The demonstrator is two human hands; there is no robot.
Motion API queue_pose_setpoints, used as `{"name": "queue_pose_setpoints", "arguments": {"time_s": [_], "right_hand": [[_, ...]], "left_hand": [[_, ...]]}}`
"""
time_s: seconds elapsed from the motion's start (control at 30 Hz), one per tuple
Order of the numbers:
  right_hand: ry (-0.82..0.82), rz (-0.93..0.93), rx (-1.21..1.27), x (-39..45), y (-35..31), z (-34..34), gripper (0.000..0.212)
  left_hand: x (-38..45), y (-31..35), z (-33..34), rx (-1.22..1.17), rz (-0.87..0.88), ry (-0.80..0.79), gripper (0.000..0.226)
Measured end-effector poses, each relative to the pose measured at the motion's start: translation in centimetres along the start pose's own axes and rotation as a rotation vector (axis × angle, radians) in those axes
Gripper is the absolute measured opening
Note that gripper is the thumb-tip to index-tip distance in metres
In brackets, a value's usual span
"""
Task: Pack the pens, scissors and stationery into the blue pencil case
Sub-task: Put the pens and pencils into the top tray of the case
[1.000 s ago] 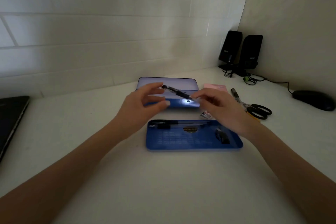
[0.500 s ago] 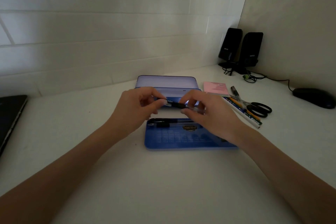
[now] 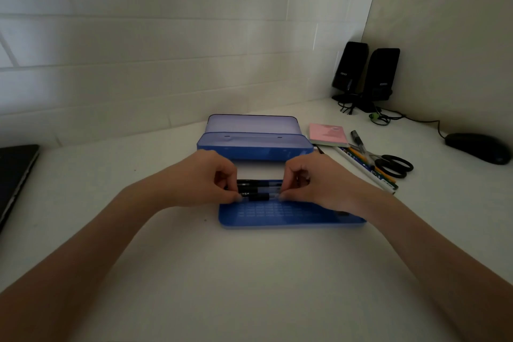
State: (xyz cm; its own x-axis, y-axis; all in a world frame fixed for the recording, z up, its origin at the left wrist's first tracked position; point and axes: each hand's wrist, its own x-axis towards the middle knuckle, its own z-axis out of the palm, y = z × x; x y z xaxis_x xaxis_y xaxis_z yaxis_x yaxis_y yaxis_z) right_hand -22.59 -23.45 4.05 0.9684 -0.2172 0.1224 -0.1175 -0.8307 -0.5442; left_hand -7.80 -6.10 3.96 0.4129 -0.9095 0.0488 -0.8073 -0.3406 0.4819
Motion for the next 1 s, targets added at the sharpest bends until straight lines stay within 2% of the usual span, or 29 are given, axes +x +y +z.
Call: {"name": "queue_pose_setpoints", "arguments": {"time_s": [0.2,0.33,0.53,0.73,0.87,1.0], "right_hand": [[0.034,0.002,-0.046,0.0,-0.1,0.3,0.013],[0.039,0.014,-0.059,0.0,0.2,0.0,0.014],[0.036,0.046,-0.094,-0.1,0.3,-0.8,0.014],[-0.005,0.066,-0.126,0.0,0.5,-1.2,0.015],[0.057,0.071,-0.160,0.1,0.0,-0.2,0.017],[0.072,0.030,-0.178,0.1,-0.5,0.9,0.019]], "left_hand": [[0.4,-0.6,0.1,0.028,0.055,0.101,0.015],[0.6,-0.6,0.8,-0.068,0.028,0.125,0.017],[0.9,-1.0,0.8,-0.257,-0.078,0.077,0.022],[1.0,-1.3,0.8,-0.262,-0.092,0.055,0.027],[0.9,-1.3,0.7,-0.281,-0.115,0.015,0.035],[0.9,-1.0,1.0,-0.245,-0.062,0.057,0.025]]}}
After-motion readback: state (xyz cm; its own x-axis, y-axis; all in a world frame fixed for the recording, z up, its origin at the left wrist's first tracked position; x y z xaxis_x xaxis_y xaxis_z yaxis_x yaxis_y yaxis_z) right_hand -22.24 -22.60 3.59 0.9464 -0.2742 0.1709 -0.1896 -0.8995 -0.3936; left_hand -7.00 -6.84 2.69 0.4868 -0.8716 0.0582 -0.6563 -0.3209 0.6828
